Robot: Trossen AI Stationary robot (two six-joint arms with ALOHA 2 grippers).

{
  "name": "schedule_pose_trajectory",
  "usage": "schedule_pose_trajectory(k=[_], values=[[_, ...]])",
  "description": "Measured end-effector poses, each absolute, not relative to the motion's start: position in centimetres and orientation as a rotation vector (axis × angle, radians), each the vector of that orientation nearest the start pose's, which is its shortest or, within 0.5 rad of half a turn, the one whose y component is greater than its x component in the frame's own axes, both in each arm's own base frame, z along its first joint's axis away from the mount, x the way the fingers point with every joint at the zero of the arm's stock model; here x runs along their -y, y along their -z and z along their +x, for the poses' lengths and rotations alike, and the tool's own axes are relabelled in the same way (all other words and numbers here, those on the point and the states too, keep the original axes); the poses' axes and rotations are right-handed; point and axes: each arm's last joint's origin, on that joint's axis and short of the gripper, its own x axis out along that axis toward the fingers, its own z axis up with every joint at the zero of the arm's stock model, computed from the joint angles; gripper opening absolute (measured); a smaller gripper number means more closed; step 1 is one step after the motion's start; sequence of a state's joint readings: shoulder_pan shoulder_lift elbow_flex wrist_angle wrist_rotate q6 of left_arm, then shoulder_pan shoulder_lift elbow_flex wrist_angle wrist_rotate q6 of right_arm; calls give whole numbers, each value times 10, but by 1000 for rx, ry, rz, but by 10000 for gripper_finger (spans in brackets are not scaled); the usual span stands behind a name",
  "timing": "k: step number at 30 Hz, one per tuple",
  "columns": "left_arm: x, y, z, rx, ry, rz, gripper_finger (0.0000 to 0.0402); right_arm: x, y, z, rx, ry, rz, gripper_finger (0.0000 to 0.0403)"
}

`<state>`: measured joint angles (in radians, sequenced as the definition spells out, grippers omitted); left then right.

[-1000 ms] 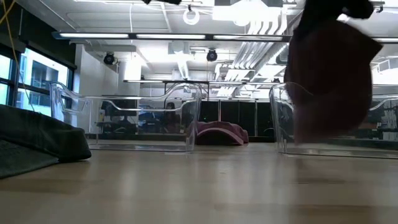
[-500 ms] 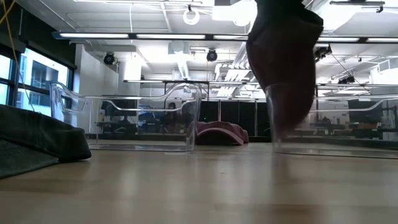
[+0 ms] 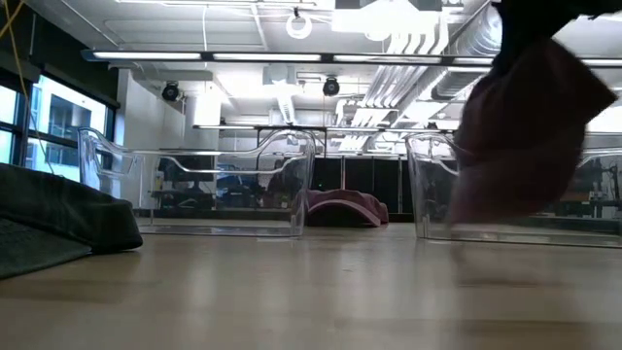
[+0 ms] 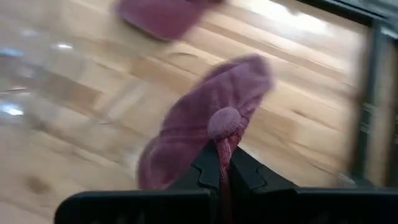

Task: Pick & Place hat
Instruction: Put the bottom red cap into the right transparent bin

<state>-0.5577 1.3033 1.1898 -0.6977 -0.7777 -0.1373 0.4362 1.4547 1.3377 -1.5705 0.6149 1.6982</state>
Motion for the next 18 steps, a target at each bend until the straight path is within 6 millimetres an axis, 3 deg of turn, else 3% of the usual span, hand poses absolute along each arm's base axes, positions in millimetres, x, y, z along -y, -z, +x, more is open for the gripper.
schedule_pose_trajectory(k=[3,6,12,18], values=[[121,-315,234,-612,-280,382,110,-71,-316,223,-769,1149,556,0],[120,-307,234,-600,-307,387,110,-66,-314,251,-604,1103,508,0],[121,-292,235,-590,-303,370,110,-64,-273,309,-547,1018,454,0],[122,-277,235,-586,-285,340,110,-66,-246,330,-540,1044,420,1]])
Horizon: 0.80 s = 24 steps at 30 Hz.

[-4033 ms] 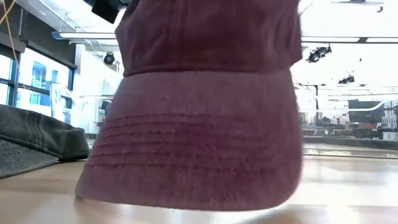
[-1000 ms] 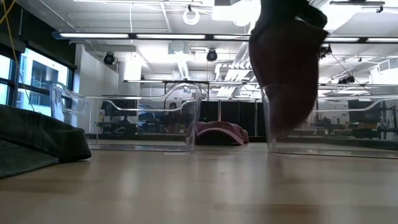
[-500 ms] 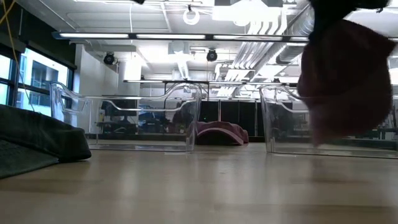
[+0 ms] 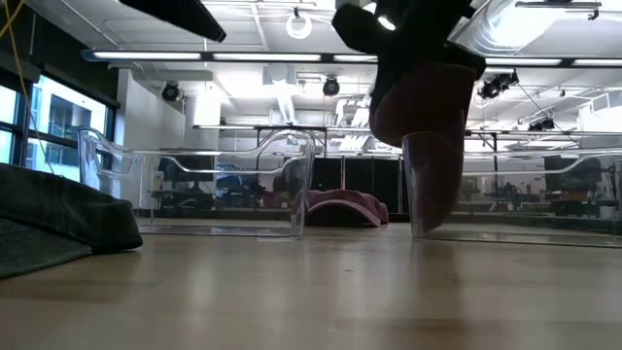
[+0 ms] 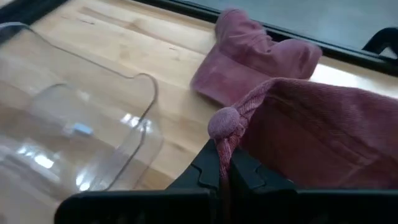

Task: Pick & Place hat
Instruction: Put the bottom red cap into the right transparent bin

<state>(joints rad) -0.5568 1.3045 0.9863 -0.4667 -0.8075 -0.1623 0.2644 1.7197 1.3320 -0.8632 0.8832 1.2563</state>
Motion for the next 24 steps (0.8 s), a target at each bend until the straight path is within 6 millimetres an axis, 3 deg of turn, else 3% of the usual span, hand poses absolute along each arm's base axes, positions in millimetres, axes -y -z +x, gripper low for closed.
schedule_pose_trajectory(k=[10,20,24], values=[[123,-261,236,-549,-270,309,110,-65,-249,347,-507,941,402,52],[125,-262,238,-541,-218,297,110,-57,-249,357,-633,757,455,193],[125,-262,238,-540,-219,296,110,-56,-260,353,-665,662,493,232]])
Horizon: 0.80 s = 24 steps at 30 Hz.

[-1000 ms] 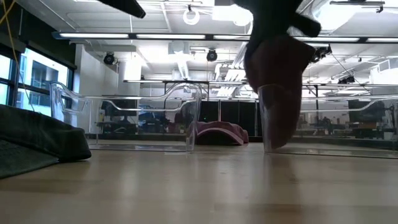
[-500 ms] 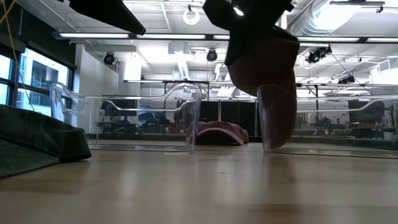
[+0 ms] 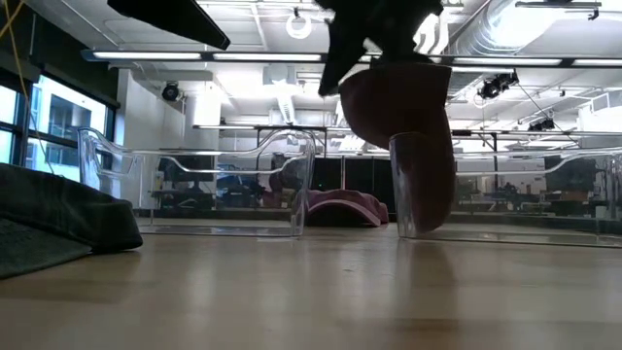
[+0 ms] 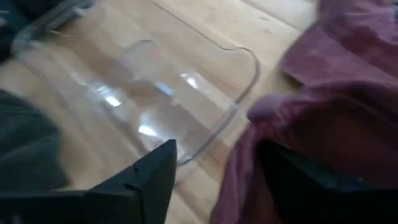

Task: Pick & Place hat
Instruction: Put the bottom red cap into the right transparent bin

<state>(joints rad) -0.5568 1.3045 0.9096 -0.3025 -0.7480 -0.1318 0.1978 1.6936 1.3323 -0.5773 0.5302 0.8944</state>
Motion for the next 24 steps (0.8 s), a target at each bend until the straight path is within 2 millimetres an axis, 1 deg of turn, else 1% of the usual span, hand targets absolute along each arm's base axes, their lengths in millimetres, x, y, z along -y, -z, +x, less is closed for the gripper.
schedule_pose_trajectory(k=[3,6,10,14,17,20,24], values=[[125,-263,238,-536,-217,296,110,-55,-275,346,-651,616,527,242],[125,-263,238,-534,-214,296,110,-53,-292,336,-624,589,550,243],[125,-263,238,-535,-211,295,110,-53,-310,323,-622,497,562,243],[125,-263,238,-535,-211,295,110,-55,-325,312,-607,431,542,232],[125,-263,238,-534,-210,300,110,-55,-328,310,-612,401,548,209],[125,-263,239,-529,-208,305,110,-53,-322,316,-631,402,552,177],[126,-263,239,-531,-204,305,110,-50,-310,330,-642,400,544,129]])
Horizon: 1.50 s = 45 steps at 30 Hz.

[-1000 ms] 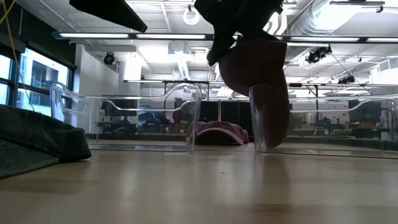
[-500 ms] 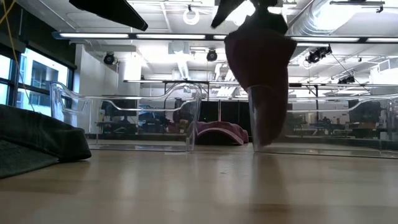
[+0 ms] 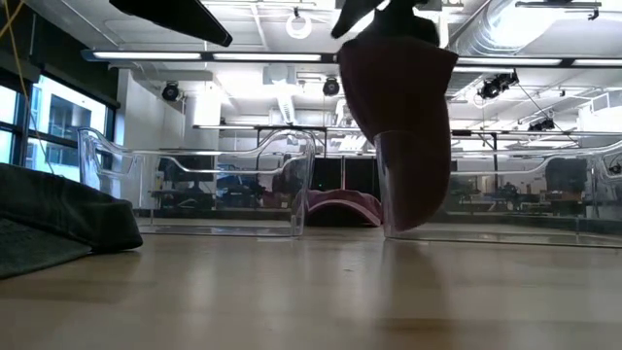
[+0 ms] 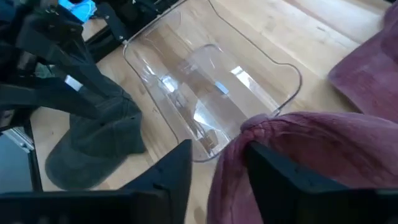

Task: Pick & Place hat
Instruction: Put the bottom red cap into the right transparent bin

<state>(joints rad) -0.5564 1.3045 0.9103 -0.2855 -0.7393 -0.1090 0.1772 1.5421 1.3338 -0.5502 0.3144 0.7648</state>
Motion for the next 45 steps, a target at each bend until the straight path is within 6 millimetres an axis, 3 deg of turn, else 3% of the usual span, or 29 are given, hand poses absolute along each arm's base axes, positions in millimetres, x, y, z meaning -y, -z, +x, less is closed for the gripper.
schedule_pose_trajectory(k=[6,10,13,21,26,37,45], values=[[126,-263,239,-534,-191,301,110,-44,-300,348,-627,356,521,66],[126,-263,239,-536,-186,299,110,-41,-287,355,-677,350,492,57],[126,-263,239,-539,-173,295,110,-39,-285,357,-684,330,480,83],[127,-263,239,-542,-160,291,110,-39,-302,350,-630,283,463,207],[127,-263,239,-543,-155,290,110,-38,-316,340,-600,258,482,230],[126,-263,240,-541,-161,286,110,-39,-311,339,-646,251,485,170],[114,-246,277,-513,-179,224,110,-41,-313,340,-639,198,449,156]])
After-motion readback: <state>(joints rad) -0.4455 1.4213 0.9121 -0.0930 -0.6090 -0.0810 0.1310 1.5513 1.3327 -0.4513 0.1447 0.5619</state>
